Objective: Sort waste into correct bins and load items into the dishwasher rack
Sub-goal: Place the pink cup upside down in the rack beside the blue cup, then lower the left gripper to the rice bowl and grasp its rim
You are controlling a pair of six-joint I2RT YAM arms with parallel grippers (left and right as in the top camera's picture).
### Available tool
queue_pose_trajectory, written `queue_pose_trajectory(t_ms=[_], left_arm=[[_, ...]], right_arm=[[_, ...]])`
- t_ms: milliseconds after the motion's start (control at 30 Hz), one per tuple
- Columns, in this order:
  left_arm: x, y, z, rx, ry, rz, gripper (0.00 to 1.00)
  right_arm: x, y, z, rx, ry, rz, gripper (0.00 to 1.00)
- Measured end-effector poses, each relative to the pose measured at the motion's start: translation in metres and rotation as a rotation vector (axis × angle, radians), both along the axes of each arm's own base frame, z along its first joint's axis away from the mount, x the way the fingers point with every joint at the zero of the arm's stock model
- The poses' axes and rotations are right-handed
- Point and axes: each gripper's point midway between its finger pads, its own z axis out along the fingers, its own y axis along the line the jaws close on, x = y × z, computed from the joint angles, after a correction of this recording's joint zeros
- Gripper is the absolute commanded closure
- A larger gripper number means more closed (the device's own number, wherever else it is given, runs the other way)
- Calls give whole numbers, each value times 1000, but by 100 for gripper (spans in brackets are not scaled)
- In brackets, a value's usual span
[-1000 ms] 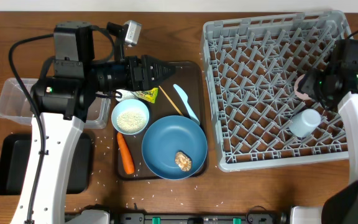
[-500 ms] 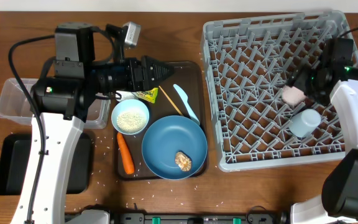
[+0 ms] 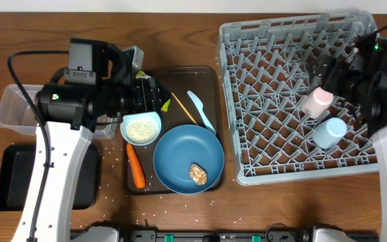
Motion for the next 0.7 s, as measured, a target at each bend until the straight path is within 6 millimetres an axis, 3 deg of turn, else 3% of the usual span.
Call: queue_pose_trajectory(t_ms=[67, 200, 467, 567, 600, 633, 667, 700], left_arm=[[-7, 4, -11, 72, 37, 8, 29], [-8, 12, -30, 199, 75, 18, 30], [-3, 28, -79, 334, 197, 44, 31], [4, 27, -94, 345, 227, 49, 57], [10, 27, -97, 349, 219, 51, 57], [16, 26, -100, 352, 209, 50, 51], [20, 25, -102, 353, 201, 51, 25], [25, 24, -105, 355, 194, 46, 23]], right_arm=[[-8, 22, 14, 15, -37, 79, 14], [-18, 50, 13, 33, -24, 173, 14], [-29, 69, -6, 45, 67, 237, 16], [-32, 70, -9, 45, 81, 244, 21], [-32, 70, -9, 45, 83, 244, 21], [-32, 70, -9, 45, 84, 244, 21], [-32, 70, -9, 45, 84, 244, 21], [-32, 70, -9, 45, 84, 244, 22]])
